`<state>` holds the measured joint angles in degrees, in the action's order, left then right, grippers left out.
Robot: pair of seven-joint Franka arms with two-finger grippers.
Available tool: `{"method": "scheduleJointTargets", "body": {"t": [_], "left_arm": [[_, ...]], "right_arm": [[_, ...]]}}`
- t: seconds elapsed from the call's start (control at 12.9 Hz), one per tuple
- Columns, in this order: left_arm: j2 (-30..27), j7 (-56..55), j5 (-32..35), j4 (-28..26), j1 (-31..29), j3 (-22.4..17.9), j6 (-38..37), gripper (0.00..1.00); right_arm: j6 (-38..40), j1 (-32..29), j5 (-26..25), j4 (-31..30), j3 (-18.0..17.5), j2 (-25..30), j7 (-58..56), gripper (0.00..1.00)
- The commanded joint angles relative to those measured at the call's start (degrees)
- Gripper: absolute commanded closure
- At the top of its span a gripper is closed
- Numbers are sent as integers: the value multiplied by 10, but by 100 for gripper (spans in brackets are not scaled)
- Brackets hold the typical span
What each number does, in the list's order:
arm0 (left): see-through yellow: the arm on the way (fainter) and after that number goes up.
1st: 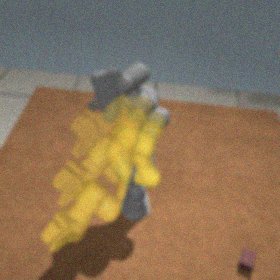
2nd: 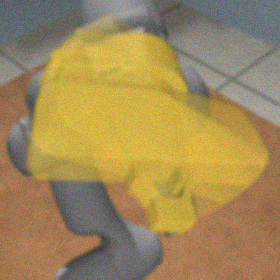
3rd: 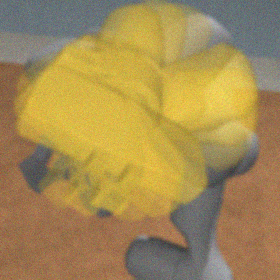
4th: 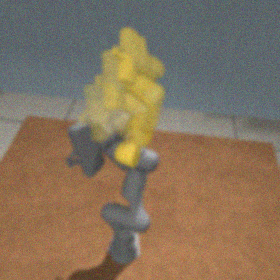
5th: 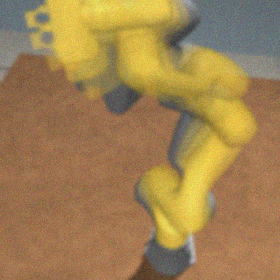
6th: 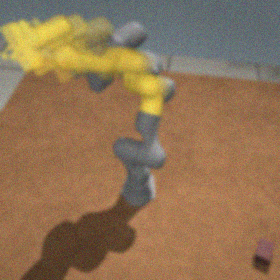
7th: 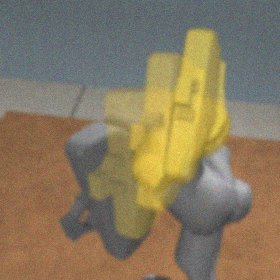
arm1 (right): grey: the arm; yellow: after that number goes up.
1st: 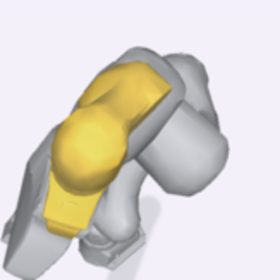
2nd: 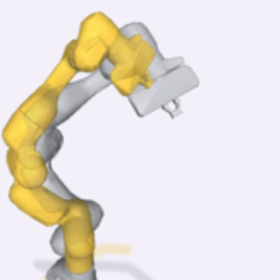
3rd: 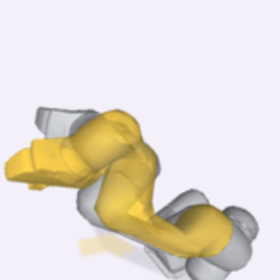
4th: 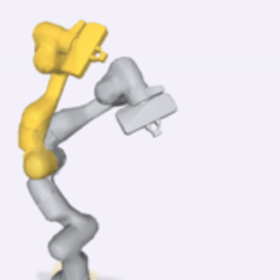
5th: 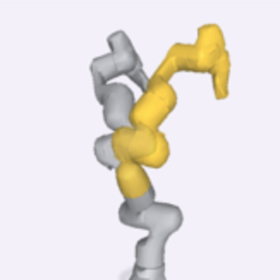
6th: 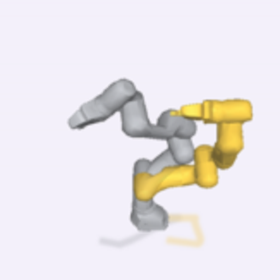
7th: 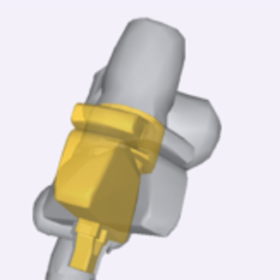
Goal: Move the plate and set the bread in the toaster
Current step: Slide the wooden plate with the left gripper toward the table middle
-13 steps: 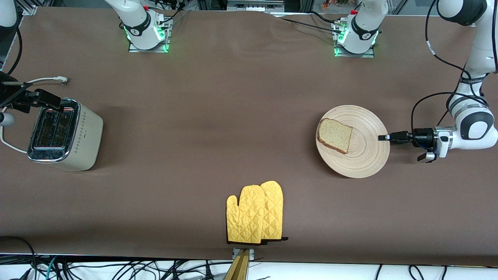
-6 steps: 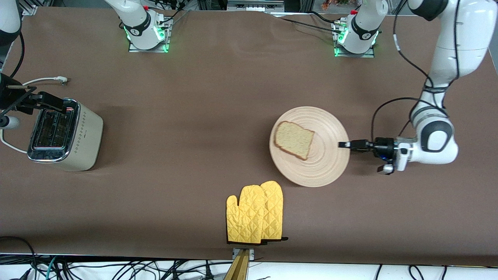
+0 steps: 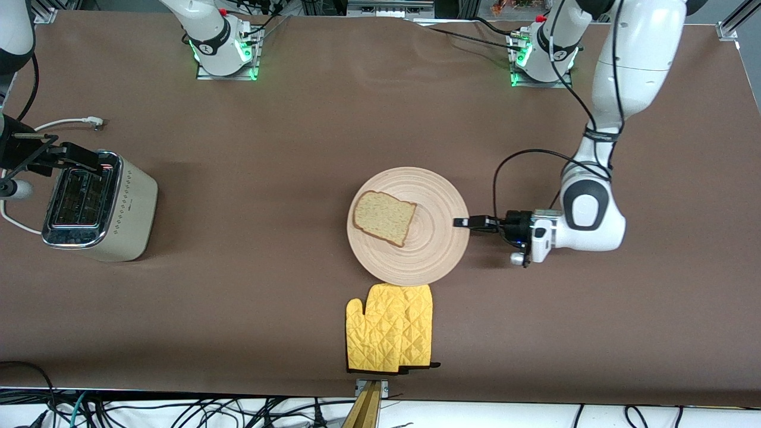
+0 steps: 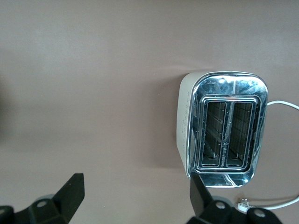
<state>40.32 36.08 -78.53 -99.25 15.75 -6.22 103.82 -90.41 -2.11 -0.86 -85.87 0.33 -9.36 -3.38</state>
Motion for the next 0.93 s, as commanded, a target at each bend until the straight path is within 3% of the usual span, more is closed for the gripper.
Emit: {"method": "scheduleJointTargets", "body": {"t": [0.0,0.62,0.85], "left_arm": [[-9,21,-43,-13,42,-12,12,100],[63,176,-165,-13,125,-31,30,100],[71,183,-177,-12,136,-31,31,100]], "right_arm": [[4,-3,-8,0,-2,1,0,0],[2,-5,-8,1,0,-8,0,0],[1,-3,-8,0,-1,-18,0,0]]}}
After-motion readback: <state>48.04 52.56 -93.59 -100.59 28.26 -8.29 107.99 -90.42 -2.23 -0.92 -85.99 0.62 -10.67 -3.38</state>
